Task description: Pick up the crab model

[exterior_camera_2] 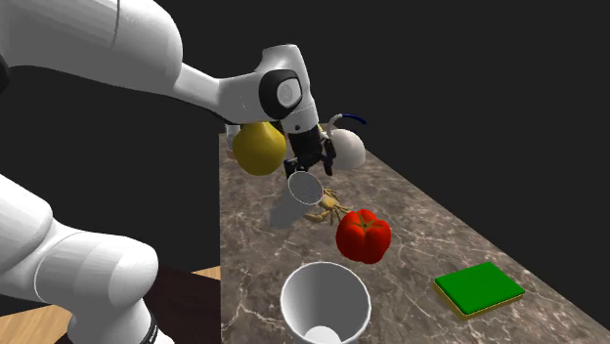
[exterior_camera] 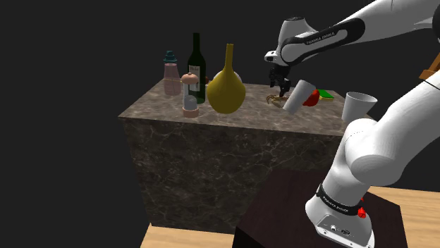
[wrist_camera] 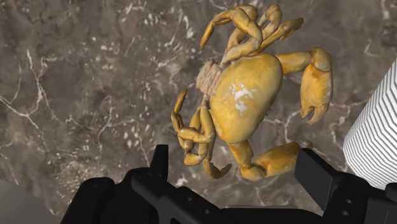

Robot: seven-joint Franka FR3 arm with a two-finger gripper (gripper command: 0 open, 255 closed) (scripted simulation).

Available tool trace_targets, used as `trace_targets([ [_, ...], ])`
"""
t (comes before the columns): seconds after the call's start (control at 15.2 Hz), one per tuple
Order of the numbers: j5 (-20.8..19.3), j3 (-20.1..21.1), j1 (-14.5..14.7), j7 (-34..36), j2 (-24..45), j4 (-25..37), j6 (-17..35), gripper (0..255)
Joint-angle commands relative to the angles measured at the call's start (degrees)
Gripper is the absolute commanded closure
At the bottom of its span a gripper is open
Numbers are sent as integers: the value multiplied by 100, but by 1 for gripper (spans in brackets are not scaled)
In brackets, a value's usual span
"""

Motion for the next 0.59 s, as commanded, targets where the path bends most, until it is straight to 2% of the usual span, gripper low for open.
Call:
trace_targets([
  [0.0, 73, -229, 118, -424, 300, 214, 187, 0],
  [0.53, 47, -414, 125, -360, 594, -156, 832, 0],
])
